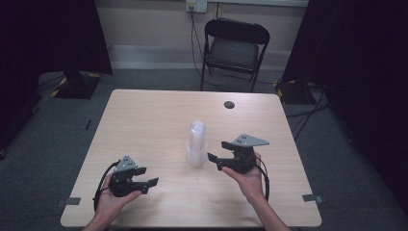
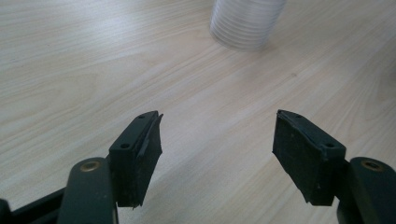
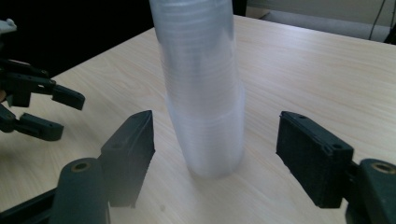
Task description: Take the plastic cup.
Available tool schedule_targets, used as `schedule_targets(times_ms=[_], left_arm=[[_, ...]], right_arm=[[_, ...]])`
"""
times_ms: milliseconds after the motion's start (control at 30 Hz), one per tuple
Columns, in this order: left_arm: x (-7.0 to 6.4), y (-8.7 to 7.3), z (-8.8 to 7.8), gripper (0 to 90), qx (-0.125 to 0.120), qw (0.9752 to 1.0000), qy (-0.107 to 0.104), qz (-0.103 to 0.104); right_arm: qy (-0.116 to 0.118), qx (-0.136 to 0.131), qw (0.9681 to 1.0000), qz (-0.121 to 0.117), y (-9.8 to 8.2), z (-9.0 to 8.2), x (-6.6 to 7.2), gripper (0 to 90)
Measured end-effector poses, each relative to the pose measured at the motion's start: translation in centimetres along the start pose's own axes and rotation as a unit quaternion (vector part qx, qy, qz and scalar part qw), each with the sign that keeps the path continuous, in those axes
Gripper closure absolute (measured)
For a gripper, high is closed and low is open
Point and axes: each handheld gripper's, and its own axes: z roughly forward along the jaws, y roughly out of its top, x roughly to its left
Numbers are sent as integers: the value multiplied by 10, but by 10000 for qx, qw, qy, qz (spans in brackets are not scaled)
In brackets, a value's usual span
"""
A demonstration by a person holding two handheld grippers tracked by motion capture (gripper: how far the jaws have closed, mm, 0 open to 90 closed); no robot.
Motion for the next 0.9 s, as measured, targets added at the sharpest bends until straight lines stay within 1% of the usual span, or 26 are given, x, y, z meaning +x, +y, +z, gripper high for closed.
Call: schedule_targets(times_ms=[100,167,200,233,267,300,333,367,467,500,533,567,600,700,733,767,800,900], left_arm=[[1,0,-1,323,4,10000,16,-4],[1,0,-1,322,-39,10000,13,-29],[1,0,-1,322,-39,10000,13,-29],[1,0,-1,322,-38,10000,13,-31],[1,0,-1,322,-34,10000,12,-30],[1,0,-1,322,-25,10000,8,-22],[1,0,-1,322,-25,10000,8,-22],[1,0,-1,322,-25,10000,10,-11],[1,-1,-1,322,-20,10000,13,-13],[2,-1,-1,321,-23,10000,15,-14],[2,-1,-1,321,-23,10000,15,-14],[2,0,-1,321,-5,10000,12,-19],[2,0,-1,320,-5,10000,12,-19],[1,0,-1,320,-2,10000,22,-4],[1,0,-1,319,-2,10000,22,-4],[1,0,-1,319,1,10000,43,14],[1,0,-1,319,1,10000,43,14],[1,0,-1,319,-23,10000,54,25]], right_arm=[[35,5,10000,-27,4,4,2,267],[93,-10,9999,-71,8,11,5,267],[93,-10,9999,-71,8,11,5,267],[121,-31,9999,-78,13,15,6,268],[121,-31,9999,-78,13,15,6,268],[166,-74,9998,-118,18,19,7,268],[166,-74,9998,-118,18,19,7,268],[187,-100,9997,-148,23,23,7,267],[180,-125,9996,-177,27,26,8,261],[133,-157,9997,-130,31,29,7,227],[133,-157,9997,-130,31,29,7,227],[133,-159,9997,-105,34,33,7,216],[133,-159,9997,-105,34,33,7,216],[164,-147,9997,-144,39,42,7,213],[164,-147,9997,-144,39,42,7,213],[198,-151,9996,-149,40,47,7,213],[198,-151,9996,-149,40,47,7,213],[213,-96,9996,-183,43,57,7,219]])
